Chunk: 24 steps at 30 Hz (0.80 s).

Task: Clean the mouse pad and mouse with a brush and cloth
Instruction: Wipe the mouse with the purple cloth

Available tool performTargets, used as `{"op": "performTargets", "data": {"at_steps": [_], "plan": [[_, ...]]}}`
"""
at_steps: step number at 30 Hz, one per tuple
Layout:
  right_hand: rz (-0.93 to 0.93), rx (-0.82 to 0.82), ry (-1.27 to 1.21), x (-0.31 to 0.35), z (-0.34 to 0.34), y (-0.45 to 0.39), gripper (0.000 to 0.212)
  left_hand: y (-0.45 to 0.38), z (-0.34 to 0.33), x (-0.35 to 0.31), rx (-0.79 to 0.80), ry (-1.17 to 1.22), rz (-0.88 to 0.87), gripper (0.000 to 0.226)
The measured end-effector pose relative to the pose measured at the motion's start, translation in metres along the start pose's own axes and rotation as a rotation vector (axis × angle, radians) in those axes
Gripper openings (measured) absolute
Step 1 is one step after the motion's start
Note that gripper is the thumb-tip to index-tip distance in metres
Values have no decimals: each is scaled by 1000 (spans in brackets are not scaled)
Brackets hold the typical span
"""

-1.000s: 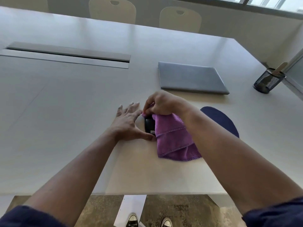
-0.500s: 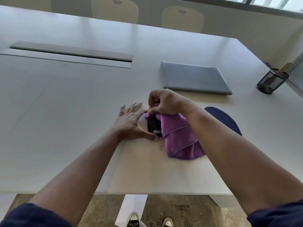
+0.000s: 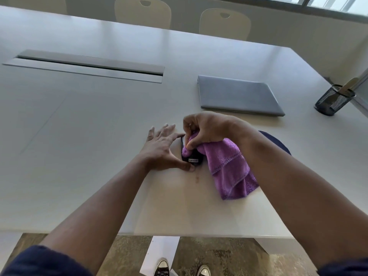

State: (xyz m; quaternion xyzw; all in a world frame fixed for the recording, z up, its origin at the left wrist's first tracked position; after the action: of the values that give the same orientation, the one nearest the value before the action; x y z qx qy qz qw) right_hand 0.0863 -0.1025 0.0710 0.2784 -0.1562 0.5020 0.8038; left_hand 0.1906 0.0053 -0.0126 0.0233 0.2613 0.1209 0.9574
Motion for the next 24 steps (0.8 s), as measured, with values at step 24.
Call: {"op": "performTargets", "data": {"at_steps": [24], "plan": [[129, 3, 177, 39, -29, 7, 26, -1, 3, -4, -13, -36, 3, 137]]}}
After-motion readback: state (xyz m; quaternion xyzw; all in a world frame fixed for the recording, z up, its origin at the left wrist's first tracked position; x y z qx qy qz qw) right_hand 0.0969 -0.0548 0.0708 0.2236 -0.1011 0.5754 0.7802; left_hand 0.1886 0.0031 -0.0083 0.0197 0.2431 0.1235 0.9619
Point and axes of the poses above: each hand's wrist, its own y-axis away from the middle knuckle, its own z-axis out of the back of the hand, x = y × z, the point moved 4 cm from there along -y, towards the middle knuckle
